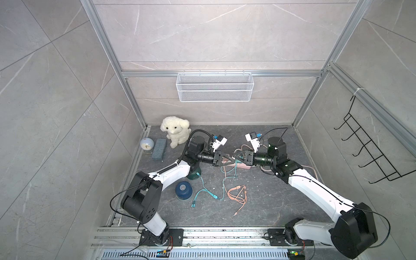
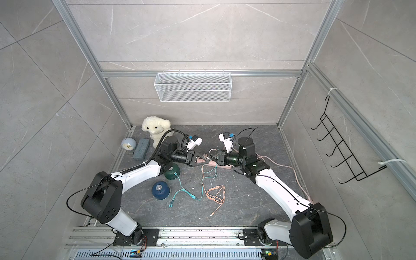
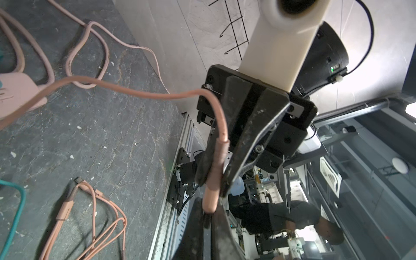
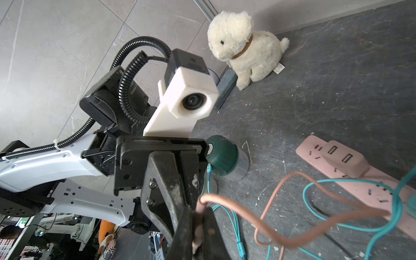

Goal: Charge the cordless meat grinders
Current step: Adjust the charging cable at the center of the board.

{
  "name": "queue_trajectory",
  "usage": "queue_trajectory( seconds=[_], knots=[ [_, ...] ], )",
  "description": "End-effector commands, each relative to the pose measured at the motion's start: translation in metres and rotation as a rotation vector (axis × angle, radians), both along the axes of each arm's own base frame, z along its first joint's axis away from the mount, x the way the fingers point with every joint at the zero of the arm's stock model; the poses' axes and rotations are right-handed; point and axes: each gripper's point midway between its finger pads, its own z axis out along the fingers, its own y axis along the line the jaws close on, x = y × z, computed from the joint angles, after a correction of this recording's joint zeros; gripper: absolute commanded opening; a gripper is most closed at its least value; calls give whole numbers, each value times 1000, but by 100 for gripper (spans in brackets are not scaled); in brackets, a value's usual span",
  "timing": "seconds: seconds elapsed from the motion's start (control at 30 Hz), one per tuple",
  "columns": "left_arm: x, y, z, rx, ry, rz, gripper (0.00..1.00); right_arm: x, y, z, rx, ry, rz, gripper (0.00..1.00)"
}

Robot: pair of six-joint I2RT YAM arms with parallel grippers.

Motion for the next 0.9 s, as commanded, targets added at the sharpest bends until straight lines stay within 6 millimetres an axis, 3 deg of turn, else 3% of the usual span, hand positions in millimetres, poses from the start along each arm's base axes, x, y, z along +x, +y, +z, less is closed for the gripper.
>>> queue_trajectory(
  seconds=[0.0, 0.1, 0.17, 0.2, 0.23, 0.27, 0.4, 0.5, 0.73, 0.8, 0.83, 0.87],
  knots=[
    [-8, 1, 16, -44, -63, -15, 0, -3, 7, 3, 15, -27, 28, 3],
    [-8, 4, 14, -23, -94, 9, 0, 2, 4, -3, -20, 12, 0, 28],
    [-3, 8, 1, 58, -143, 70, 0, 5, 2, -9, -64, 42, -27, 40],
    [1, 11, -8, 114, -164, 109, 0, 7, -1, -13, -84, 58, -45, 54],
    [9, 15, -19, 187, -197, 161, 0, 9, -2, -15, -101, 70, -66, 94],
    [18, 20, -29, 258, -228, 215, 0, 11, -4, -18, -118, 81, -94, 100],
    [35, 25, -48, 433, -380, 341, 0, 21, -6, -24, -150, 102, -207, 98],
    [44, 29, -57, 525, -446, 416, 0, 27, -6, -36, -205, 119, -292, 90],
    [50, 32, -59, 637, -592, 517, 0, 35, 8, -63, -276, 182, -411, 55],
    [49, 32, -59, 646, -604, 534, 0, 37, 12, -66, -288, 177, -429, 53],
    [49, 32, -59, 648, -608, 538, 0, 37, 14, -66, -294, 169, -435, 57],
    [48, 33, -60, 651, -610, 539, 0, 37, 17, -65, -301, 161, -432, 67]
  ],
)
